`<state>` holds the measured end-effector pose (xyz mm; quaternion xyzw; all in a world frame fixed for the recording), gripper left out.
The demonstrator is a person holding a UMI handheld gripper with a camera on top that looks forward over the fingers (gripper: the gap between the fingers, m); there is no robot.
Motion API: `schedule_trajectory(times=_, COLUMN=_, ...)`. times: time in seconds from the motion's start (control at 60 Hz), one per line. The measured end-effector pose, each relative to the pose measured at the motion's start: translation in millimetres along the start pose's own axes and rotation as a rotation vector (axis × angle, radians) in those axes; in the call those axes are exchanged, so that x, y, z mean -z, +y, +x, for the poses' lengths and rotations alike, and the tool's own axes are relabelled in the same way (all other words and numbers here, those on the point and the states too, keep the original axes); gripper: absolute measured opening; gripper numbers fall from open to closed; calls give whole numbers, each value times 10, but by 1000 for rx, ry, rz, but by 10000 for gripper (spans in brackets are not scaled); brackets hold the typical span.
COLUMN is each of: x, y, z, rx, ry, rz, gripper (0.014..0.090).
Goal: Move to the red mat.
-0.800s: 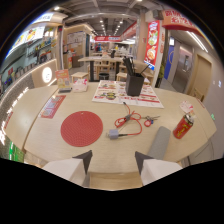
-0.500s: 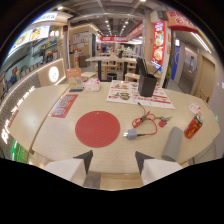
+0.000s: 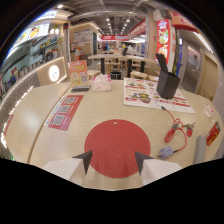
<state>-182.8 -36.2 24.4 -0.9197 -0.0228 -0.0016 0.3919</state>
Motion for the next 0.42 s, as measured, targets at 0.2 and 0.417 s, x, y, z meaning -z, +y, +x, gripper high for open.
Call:
schedule_trajectory(times=0.2, x=-287, y=-146, z=-7, rx=7, ry=10, rz=-7, gripper=843)
schedule_trajectory(times=0.417, x=-313, y=-212, z=-36, rx=10, ry=4, rz=1, gripper=840)
